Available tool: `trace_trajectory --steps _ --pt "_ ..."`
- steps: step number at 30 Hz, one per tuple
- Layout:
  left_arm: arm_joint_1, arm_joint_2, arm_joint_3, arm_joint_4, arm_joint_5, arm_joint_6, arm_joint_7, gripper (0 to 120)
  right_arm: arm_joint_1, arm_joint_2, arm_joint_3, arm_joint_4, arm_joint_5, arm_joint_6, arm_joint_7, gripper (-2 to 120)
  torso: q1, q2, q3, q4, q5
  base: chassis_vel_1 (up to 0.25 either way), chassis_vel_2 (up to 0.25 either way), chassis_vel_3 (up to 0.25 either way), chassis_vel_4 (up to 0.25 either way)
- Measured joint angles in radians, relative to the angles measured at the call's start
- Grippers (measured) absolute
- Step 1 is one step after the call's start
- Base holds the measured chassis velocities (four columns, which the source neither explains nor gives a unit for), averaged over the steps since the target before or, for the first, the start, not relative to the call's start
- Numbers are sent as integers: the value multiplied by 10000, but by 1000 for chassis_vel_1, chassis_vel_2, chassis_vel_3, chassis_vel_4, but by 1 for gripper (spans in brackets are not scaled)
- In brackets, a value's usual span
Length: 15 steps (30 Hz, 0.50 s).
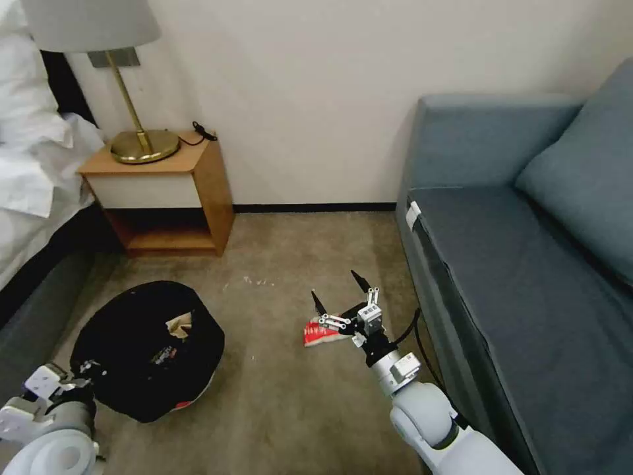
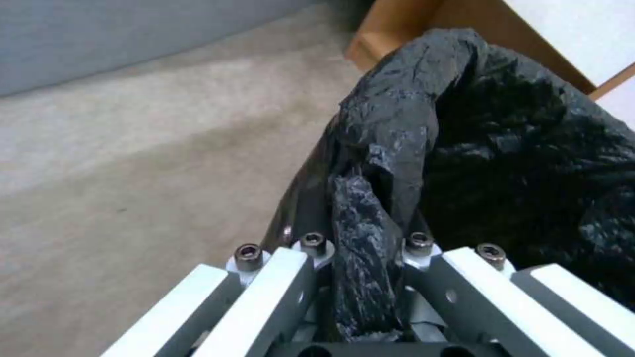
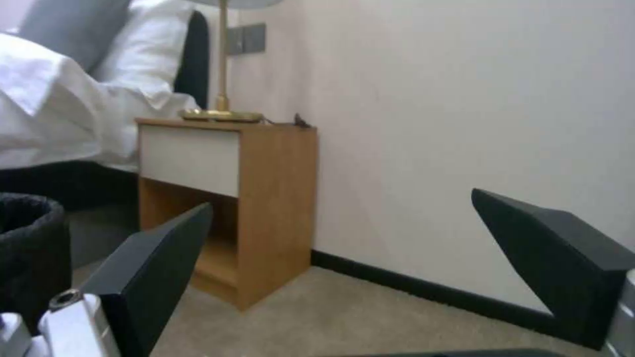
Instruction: Pick up the trash bin, then pick up the garbage on the floor and place it into the trash bin.
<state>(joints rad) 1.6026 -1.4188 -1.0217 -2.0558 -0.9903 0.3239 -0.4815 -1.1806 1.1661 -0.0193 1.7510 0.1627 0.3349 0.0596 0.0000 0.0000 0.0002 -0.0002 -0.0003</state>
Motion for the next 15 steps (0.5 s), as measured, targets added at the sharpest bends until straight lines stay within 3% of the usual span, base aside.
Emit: trace_trajectory --steps 4,7,8,11,12,15 --pt "26 -44 36 -10 298 -100 54 6 368 -59 -314 -269 151 -168 1 100 4 -1 2 0 3 -189 173 177 -170" --pt "148 -98 138 -45 1362 -533 313 6 883 -186 -723 -690 165 -874 -207 100 2 0 -1 0 3 -31 37 21 -35" --pt "148 -98 138 -45 1362 -533 313 6 883 -186 -723 -690 165 -874 -207 100 2 0 -1 0 3 0 0 0 0" --pt "274 -140 163 -34 2596 -929 674 6 1401 -401 -1008 -1069 136 -2208 -970 100 0 0 -3 4 4 54 -54 -47 50" --pt "274 -140 163 -34 2596 -929 674 6 1401 -401 -1008 -1069 136 -2208 -970 100 0 0 -3 4 4 61 -59 -42 38" --pt "408 -209 162 92 3516 -1328 1046 6 1876 -729 -1380 -1275 562 -4273 -1819 100 0 -1 -2 4 3 20 -5 -14 13"
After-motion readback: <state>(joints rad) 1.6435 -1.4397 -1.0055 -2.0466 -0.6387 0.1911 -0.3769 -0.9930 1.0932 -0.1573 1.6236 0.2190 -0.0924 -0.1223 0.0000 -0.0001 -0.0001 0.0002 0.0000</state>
